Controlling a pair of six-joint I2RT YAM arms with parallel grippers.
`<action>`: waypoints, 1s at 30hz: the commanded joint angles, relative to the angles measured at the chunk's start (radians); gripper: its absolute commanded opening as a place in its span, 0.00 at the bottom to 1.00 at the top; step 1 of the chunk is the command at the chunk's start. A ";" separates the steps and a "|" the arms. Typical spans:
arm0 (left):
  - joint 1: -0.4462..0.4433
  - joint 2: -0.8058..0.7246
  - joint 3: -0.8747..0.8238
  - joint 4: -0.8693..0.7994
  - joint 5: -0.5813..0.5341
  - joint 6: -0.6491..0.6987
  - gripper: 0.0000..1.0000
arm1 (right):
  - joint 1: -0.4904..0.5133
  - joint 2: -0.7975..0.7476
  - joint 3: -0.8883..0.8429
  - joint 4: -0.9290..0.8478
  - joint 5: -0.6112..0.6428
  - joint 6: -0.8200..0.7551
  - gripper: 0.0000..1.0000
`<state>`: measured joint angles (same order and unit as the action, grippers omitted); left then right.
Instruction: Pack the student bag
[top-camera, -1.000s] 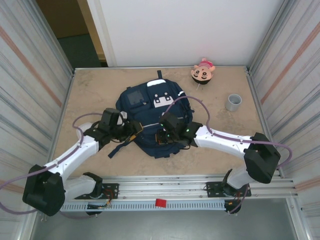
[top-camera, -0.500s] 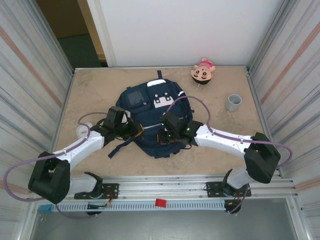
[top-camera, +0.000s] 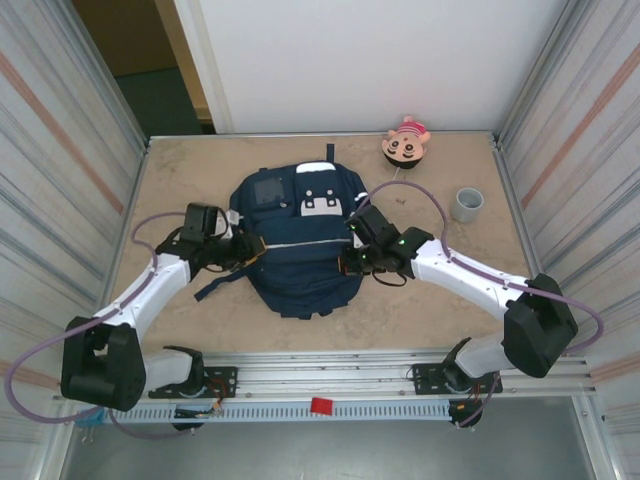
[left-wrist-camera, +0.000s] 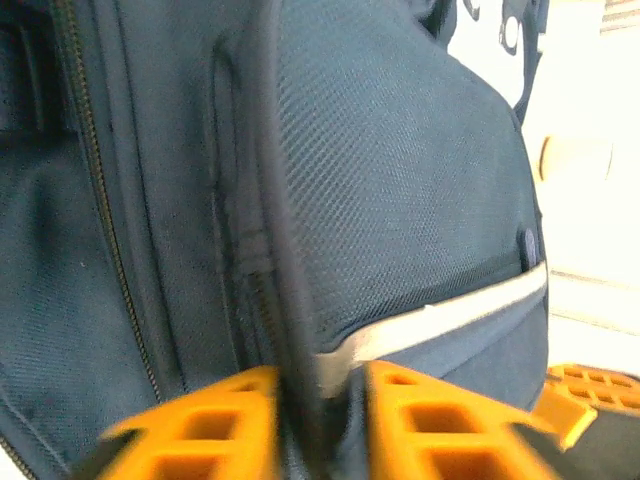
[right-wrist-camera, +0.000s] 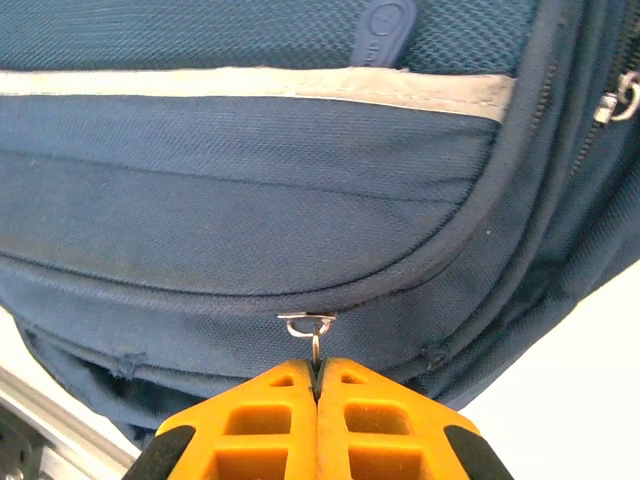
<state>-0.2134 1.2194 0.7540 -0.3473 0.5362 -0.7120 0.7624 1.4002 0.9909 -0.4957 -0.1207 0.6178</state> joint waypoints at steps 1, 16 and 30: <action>0.003 -0.080 0.045 -0.015 -0.058 0.113 0.48 | 0.009 -0.022 0.007 0.020 -0.054 -0.068 0.00; -0.325 -0.098 0.071 0.071 -0.017 1.270 0.79 | 0.001 -0.041 -0.010 0.072 -0.082 -0.075 0.00; -0.430 0.162 0.155 0.201 -0.058 1.369 0.82 | -0.020 -0.075 -0.046 0.095 -0.092 -0.067 0.00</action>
<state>-0.6380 1.3735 0.8795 -0.1993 0.4843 0.6170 0.7448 1.3624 0.9516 -0.4187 -0.1848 0.5663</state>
